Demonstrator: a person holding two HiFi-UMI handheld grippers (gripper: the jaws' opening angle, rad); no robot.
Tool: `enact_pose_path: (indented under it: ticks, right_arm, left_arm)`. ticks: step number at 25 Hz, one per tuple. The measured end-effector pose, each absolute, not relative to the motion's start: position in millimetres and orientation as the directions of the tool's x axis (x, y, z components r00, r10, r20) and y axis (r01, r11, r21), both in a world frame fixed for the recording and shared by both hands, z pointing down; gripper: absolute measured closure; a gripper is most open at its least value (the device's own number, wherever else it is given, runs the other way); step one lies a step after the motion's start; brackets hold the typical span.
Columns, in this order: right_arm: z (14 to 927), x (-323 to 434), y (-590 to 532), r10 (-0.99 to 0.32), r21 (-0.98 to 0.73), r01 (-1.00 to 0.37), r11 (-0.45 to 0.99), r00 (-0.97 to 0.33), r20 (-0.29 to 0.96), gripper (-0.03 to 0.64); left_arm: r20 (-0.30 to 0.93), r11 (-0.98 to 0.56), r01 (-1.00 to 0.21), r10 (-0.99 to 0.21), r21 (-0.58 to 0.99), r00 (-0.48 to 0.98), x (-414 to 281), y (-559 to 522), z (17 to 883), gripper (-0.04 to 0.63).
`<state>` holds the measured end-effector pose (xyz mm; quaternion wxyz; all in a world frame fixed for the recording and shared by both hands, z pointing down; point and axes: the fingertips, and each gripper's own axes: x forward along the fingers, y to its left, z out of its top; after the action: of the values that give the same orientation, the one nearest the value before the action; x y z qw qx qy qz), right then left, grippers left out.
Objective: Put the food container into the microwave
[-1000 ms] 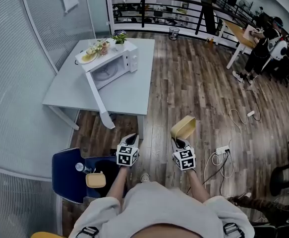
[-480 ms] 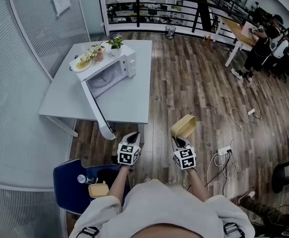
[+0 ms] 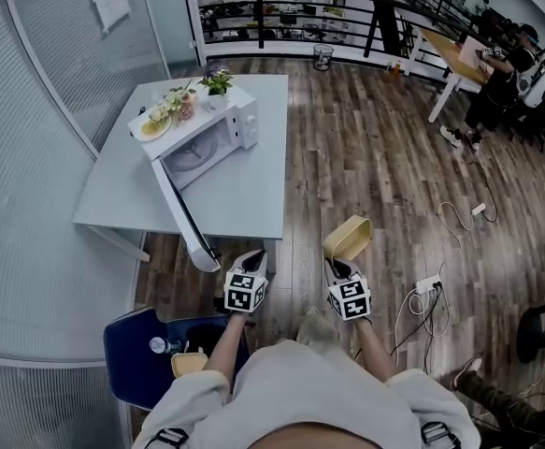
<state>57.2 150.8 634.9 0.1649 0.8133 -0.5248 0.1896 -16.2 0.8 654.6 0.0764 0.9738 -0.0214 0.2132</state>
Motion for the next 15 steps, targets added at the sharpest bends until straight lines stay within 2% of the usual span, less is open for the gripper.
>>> enact_pose_path:
  ticks: [15]
  right_arm:
    - [652,112,112,-0.803,0.041,-0.928,-0.370,0.342,0.489,0.600]
  left_arm:
    - [0.441,-0.990,-0.072,-0.012,0.120,0.898,41,-25,665,0.584]
